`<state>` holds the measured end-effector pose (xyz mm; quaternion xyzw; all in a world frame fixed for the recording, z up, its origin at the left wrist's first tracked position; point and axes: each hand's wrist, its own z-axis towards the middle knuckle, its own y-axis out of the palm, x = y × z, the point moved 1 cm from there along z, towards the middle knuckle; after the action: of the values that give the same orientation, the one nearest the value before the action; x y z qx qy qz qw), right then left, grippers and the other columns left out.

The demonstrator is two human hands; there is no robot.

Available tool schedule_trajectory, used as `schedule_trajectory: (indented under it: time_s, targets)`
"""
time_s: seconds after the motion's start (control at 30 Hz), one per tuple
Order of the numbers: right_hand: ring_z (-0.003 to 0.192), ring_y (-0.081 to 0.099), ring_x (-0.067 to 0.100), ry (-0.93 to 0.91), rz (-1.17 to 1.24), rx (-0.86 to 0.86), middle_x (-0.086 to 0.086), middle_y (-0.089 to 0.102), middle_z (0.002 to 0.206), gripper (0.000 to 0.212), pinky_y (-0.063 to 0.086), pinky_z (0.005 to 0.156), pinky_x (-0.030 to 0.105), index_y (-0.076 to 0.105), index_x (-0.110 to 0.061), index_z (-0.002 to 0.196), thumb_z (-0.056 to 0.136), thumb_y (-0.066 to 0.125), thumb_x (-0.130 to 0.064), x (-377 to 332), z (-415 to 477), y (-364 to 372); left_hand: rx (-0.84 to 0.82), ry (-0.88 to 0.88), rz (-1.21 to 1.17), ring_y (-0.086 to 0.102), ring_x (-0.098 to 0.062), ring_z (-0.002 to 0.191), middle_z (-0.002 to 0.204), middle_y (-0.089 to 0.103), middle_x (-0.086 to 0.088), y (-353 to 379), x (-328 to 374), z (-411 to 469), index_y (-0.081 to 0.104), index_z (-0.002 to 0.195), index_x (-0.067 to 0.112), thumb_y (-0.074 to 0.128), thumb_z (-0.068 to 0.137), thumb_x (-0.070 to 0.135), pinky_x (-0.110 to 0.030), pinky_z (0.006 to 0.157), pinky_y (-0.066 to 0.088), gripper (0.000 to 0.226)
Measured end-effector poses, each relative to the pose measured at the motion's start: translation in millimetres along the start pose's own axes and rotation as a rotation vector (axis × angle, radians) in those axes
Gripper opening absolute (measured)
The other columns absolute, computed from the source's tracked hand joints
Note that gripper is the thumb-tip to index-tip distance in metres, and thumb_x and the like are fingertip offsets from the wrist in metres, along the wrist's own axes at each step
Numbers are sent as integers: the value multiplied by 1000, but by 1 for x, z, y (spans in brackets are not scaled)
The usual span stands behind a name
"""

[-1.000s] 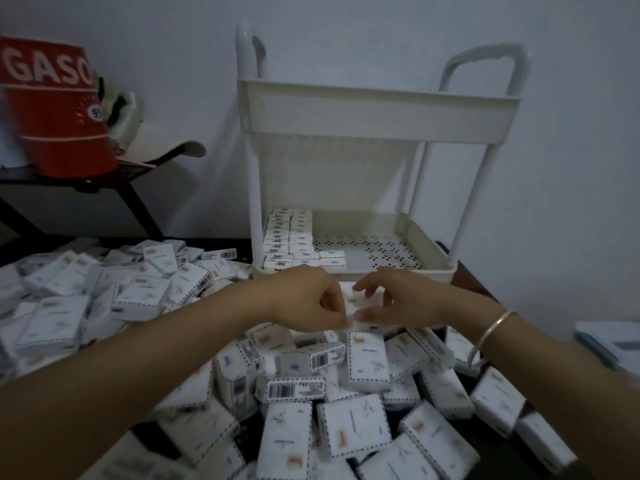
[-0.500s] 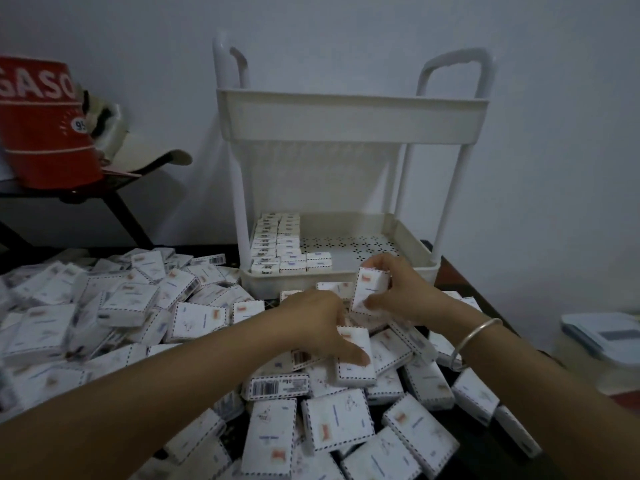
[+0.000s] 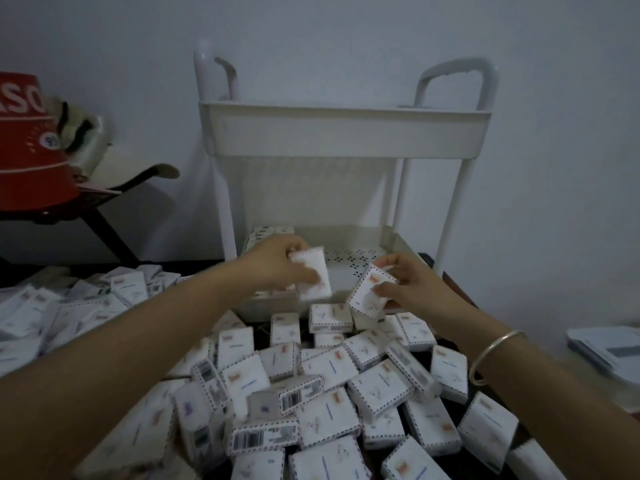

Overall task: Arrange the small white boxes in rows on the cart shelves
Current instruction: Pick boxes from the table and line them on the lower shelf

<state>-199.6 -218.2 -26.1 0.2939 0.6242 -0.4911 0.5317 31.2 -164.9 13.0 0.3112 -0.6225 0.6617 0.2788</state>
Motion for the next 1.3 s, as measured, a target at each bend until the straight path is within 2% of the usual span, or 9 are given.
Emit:
schedule_trajectory:
  time_s: [0.13,0.23,0.3,0.47,0.6,0.9,1.03,1.17,1.3]
  targets:
    - [97,67,18,-81,-122,15,4,66,111,27,61,74,35,52,-19,100,84,69,-5,-1,15,5,129,-8,7,63,-13,77,96,65,0,-26,-6,45,58,87,25,72,83,15,-23,54,51,17]
    - [91,70,14,-118,-202,24,-3,69,106,27,61,70,40,53,-22,99,83,71,-11,-1,25,9,172,-17,70,64,-21,91,105,65,-4,-23,-16,72,58,90,21,73,80,13,-35,74,57,20]
    - [89,69,7,-154,-260,22,-8,69,105,28,61,67,30,52,-26,98,82,73,-16,-1,31,10,186,1,112,63,-22,97,109,65,-4,-17,-21,84,57,95,21,76,78,15,-40,86,55,26]
    - [93,66,10,-234,-323,27,-9,65,103,27,58,77,32,52,-28,99,84,72,-19,-4,45,8,198,108,286,63,-16,90,105,68,1,-6,-28,98,60,103,20,77,77,25,-36,81,55,31]
    - [87,60,-3,-293,-373,94,-14,60,98,27,49,65,8,52,-26,101,84,72,-20,-6,50,10,123,128,392,63,-14,90,103,69,3,-1,-35,102,65,102,18,80,75,25,-35,83,54,32]
    - [81,57,-11,-286,-311,141,-15,61,97,24,43,55,4,56,-18,107,87,68,-14,-4,73,18,-202,117,514,65,-14,95,103,72,6,-1,-48,100,72,108,25,61,87,25,-39,88,54,24]
    - [90,62,8,-240,-274,128,-2,63,108,25,49,64,18,52,-22,108,89,64,-12,-6,100,35,-217,158,610,61,-12,102,112,67,8,3,-49,99,65,121,25,60,85,21,-32,90,51,36]
    - [85,60,11,-280,-385,165,-2,60,108,27,47,65,19,54,-22,112,89,63,-10,-9,122,57,-184,157,553,59,-13,107,114,65,5,2,-54,97,64,114,23,59,83,14,-30,90,49,32]
    - [93,63,21,-221,-483,-8,3,64,110,29,53,81,35,59,-18,114,86,60,-8,-5,128,78,-101,177,543,57,-13,110,118,65,6,-3,-59,85,70,112,27,52,86,9,-22,93,44,36]
